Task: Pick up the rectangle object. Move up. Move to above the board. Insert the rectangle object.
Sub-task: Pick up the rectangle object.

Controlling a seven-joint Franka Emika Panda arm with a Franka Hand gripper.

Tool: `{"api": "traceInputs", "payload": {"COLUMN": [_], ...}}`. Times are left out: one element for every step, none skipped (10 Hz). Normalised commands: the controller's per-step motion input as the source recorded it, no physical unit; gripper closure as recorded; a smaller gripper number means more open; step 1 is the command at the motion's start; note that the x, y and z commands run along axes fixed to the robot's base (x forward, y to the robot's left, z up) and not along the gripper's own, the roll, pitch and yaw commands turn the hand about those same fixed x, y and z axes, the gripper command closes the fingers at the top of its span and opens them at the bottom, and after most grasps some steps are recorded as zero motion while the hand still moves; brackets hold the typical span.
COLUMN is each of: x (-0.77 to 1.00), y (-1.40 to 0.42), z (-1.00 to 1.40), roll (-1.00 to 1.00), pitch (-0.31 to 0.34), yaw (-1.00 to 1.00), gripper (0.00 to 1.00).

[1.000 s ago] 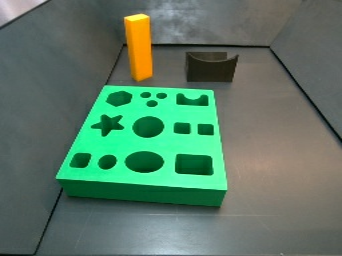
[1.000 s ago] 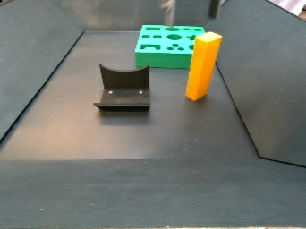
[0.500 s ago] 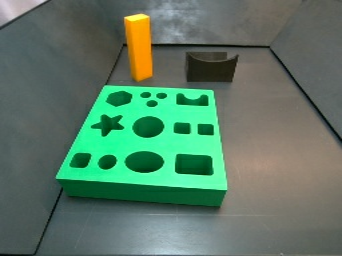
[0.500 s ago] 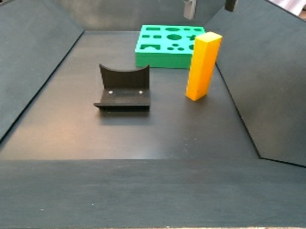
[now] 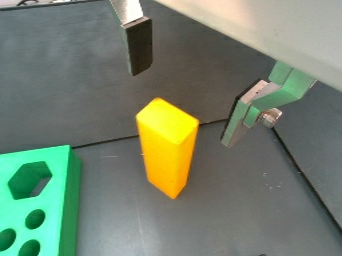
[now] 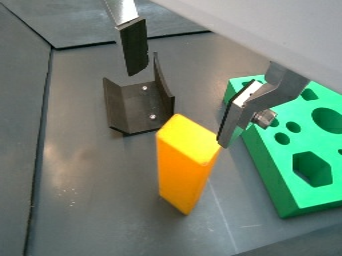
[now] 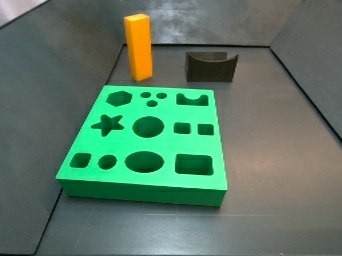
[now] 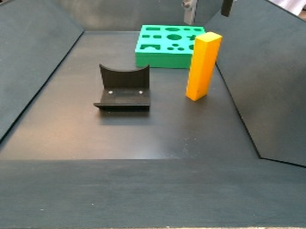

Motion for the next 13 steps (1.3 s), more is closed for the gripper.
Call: {"api": "traceInputs", "payload": {"x": [-0.06, -0.05, 0.0, -0.08, -0.05, -0.07, -0.06, -0.01, 0.0, 0.0, 0.03, 0.01, 0.0], "y": [-0.12, -0.03, 0.0, -0.01, -0.05, -0.02, -0.02, -0.02, -0.06, -0.04, -0.03, 0.0, 0.0], "z": [-0.1, -0.22, -0.26, -0.33, -0.37, -0.41, -0.41, -0.4, -0.37, -0.37, -0.3, -0.08, 0.0], "roll": [0.0, 0.0, 0.0, 0.0, 0.0, 0.0, 0.0, 0.0, 0.0, 0.0, 0.0, 0.0, 0.0], "pitch": [-0.006, -0.024, -0.03, -0.057, -0.053, -0.067, -0.073, -0.074, -0.074, -0.06, -0.041, -0.017, 0.0], "yaw": [0.16, 0.19, 0.2, 0.18, 0.19, 0.18, 0.16, 0.12, 0.02, 0.0, 0.0, 0.0, 0.0], "gripper": [0.0, 0.0, 0.0, 0.0, 0.0, 0.0, 0.0, 0.0, 0.0, 0.0, 0.0, 0.0, 1.0]}}
